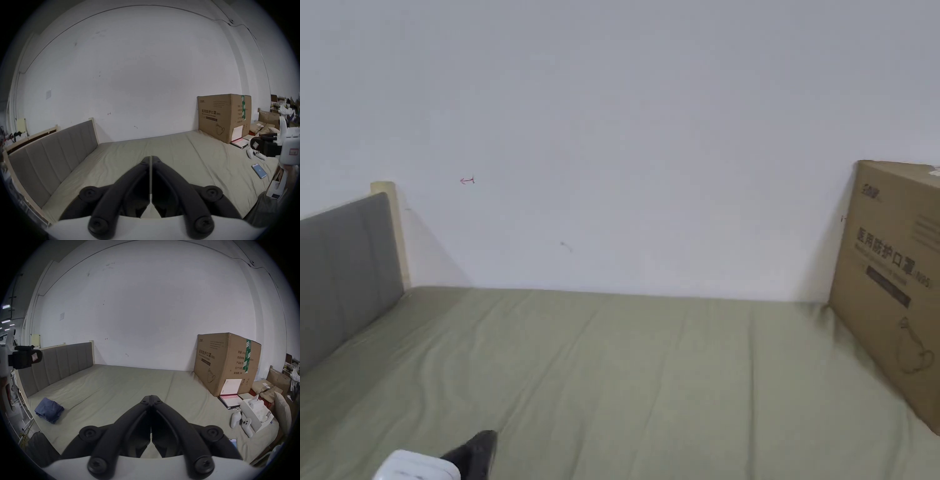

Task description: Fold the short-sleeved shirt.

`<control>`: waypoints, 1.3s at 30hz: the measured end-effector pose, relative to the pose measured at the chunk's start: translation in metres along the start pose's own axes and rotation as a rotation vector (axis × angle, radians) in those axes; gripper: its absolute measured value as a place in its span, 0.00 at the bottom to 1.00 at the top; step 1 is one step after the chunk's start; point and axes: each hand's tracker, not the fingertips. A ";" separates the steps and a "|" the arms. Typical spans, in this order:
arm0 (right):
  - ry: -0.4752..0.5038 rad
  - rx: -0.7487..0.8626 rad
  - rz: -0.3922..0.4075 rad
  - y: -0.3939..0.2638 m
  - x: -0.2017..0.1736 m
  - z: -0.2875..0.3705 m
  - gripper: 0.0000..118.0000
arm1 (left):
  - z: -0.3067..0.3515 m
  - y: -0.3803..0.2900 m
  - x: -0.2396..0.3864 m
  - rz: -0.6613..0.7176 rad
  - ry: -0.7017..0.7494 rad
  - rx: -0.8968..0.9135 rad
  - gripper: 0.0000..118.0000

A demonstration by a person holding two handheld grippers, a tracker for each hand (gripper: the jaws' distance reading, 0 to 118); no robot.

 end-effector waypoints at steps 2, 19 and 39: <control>-0.017 0.002 0.007 0.000 0.001 0.004 0.00 | 0.004 0.001 0.005 -0.002 -0.042 -0.008 0.00; -0.040 -0.003 -0.044 0.007 0.015 0.005 0.83 | 0.008 -0.002 -0.010 0.095 0.042 -0.011 0.62; -0.050 0.009 -0.007 0.005 0.010 0.005 0.96 | 0.007 -0.003 -0.006 0.093 0.039 -0.008 1.00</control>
